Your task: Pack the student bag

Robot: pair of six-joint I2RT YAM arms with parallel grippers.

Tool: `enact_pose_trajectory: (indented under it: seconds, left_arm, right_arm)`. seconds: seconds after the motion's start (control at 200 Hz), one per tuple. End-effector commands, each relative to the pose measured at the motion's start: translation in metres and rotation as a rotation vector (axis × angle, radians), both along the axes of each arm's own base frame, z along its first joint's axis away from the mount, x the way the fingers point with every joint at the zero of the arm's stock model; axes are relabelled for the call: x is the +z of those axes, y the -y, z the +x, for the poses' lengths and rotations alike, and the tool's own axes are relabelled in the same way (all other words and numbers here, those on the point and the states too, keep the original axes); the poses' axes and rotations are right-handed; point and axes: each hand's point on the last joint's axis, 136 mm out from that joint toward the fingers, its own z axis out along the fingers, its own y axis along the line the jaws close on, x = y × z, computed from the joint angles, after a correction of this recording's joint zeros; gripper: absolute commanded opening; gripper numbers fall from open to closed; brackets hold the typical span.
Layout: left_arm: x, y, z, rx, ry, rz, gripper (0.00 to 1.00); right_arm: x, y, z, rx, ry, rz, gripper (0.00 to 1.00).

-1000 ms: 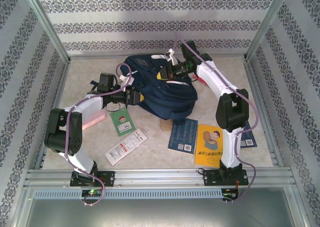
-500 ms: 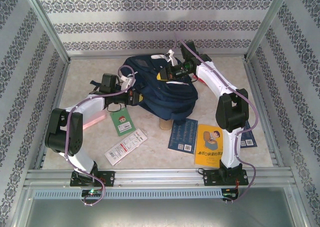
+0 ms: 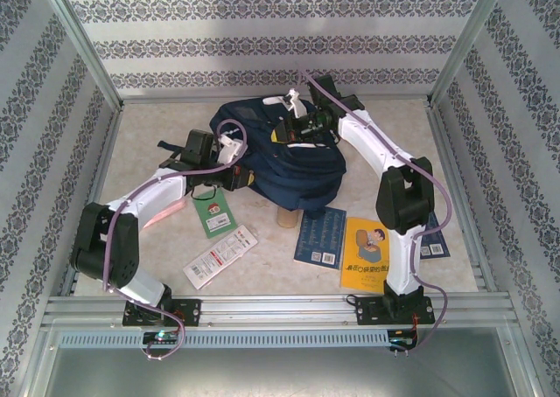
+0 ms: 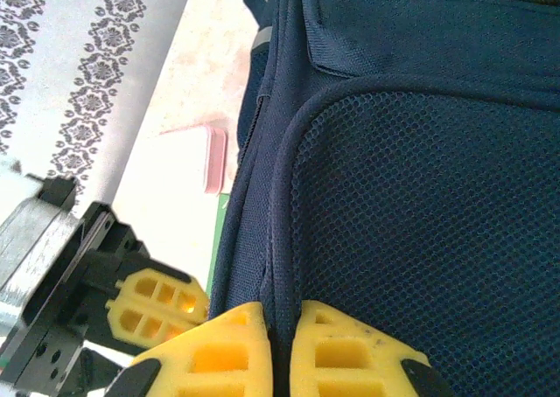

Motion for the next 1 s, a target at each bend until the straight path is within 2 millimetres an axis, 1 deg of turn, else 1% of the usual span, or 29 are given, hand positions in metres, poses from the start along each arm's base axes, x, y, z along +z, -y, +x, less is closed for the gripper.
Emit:
enact_pose_trajectory:
  seconds: [0.0,0.1,0.2,0.28,0.52,0.71,0.994]
  left_arm:
    - [0.009,0.016,-0.022,-0.076,0.004,0.011,0.0]
    - [0.011,0.025,-0.028,-0.095,-0.012,0.011,0.0]
    - [0.017,0.035,-0.033,-0.111,-0.013,-0.004,0.0]
    - [0.019,0.046,-0.039,-0.13,-0.017,-0.009,0.0]
    - [0.019,0.079,-0.057,-0.177,-0.058,-0.015,0.0]
    - [0.02,0.093,-0.062,-0.153,-0.075,-0.004,0.0]
    - [0.008,0.116,-0.06,-0.092,-0.136,0.03,0.0]
  right_arm:
    - [0.035,-0.009,0.005,-0.021,0.123,0.037,0.0]
    - [0.034,-0.012,0.006,-0.036,0.121,0.032,0.0]
    - [0.033,-0.016,0.006,-0.051,0.123,0.026,0.0]
    - [0.031,-0.02,0.006,-0.06,0.118,0.022,0.0]
    - [0.025,-0.028,0.005,-0.099,0.12,-0.004,0.0]
    - [0.019,-0.034,0.008,-0.157,0.105,0.004,0.0]
    - [0.017,-0.051,0.005,-0.241,0.085,0.047,0.0]
